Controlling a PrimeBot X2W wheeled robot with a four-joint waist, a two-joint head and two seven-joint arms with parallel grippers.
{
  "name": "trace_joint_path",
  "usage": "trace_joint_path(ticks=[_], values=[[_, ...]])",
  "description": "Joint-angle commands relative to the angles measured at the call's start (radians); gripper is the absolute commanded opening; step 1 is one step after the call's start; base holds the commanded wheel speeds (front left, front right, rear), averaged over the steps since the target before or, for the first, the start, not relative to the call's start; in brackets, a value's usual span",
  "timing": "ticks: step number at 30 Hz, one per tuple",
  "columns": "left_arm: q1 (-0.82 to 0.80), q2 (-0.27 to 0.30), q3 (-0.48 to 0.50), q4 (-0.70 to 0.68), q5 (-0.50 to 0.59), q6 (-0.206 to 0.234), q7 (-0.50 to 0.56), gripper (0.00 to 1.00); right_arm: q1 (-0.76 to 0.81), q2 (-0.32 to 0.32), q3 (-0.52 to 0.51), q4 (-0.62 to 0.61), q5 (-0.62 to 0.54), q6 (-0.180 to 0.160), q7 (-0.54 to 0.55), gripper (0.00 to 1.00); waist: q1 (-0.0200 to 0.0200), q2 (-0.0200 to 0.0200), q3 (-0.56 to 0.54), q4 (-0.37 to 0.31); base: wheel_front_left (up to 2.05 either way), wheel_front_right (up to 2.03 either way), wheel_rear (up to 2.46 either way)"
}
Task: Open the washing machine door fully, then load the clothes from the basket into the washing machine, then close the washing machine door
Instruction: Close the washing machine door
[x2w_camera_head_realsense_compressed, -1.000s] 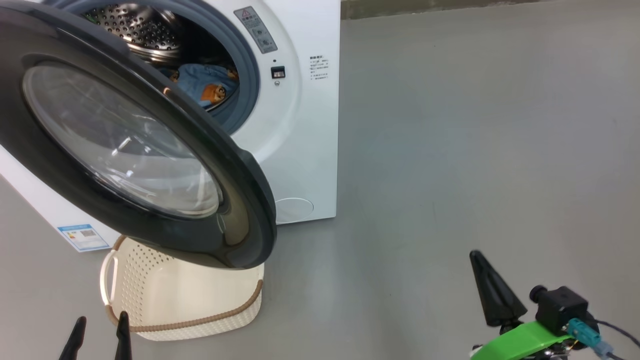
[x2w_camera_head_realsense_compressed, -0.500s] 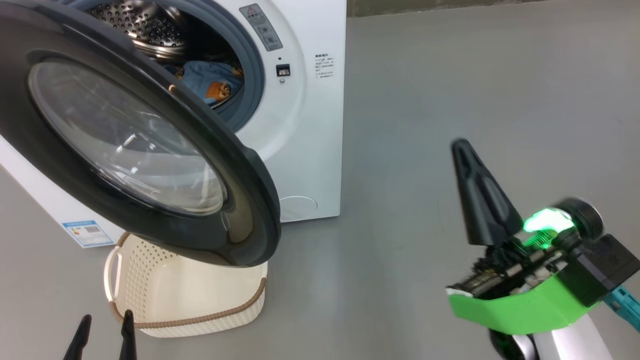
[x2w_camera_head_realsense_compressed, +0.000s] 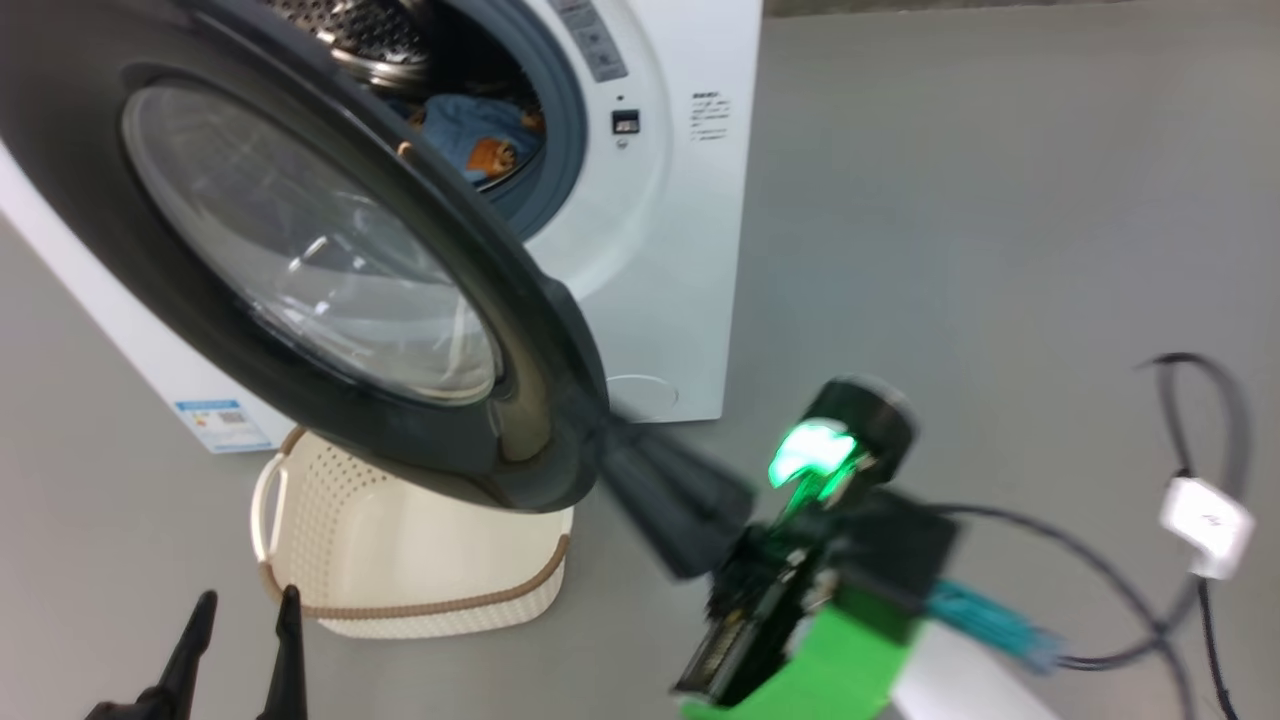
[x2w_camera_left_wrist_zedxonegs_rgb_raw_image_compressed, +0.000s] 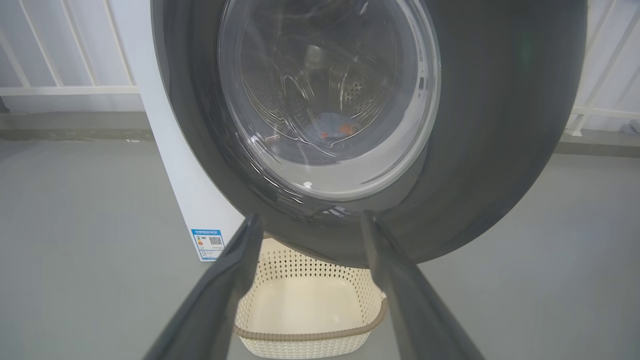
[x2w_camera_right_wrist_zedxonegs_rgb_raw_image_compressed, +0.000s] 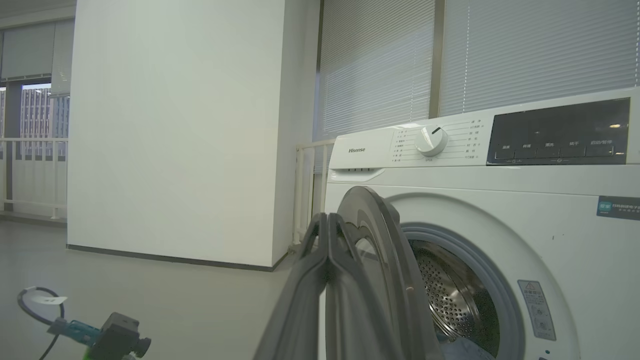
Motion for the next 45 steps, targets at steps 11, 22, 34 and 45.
trace_joint_path(ticks=[11,22,34,45], values=[[-0.118,-0.002,-0.002,-0.037,-0.006,-0.002,-0.006,1.00,-0.043,-0.005,0.129,0.310,0.062,0.002,-0.030,0.00,0.0000,-0.0001,0.112,0.102,0.00,0.00,0.00],[-0.175,-0.003,-0.010,-0.048,-0.012,-0.002,-0.006,1.00,-0.125,-0.007,0.036,0.468,0.055,0.002,-0.071,0.00,0.0000,-0.0001,0.200,0.136,0.00,0.00,0.00],[-0.241,-0.009,-0.035,-0.042,-0.029,-0.002,-0.006,1.00,-0.236,0.000,-0.088,0.547,0.043,0.002,-0.078,0.00,0.0000,-0.0001,0.279,0.167,0.00,0.00,0.00],[-0.303,-0.013,-0.067,-0.051,-0.050,-0.002,-0.006,1.00,-0.387,-0.009,-0.244,0.597,0.020,0.002,-0.079,0.00,0.0000,-0.0001,0.376,0.211,0.00,0.00,0.00]])
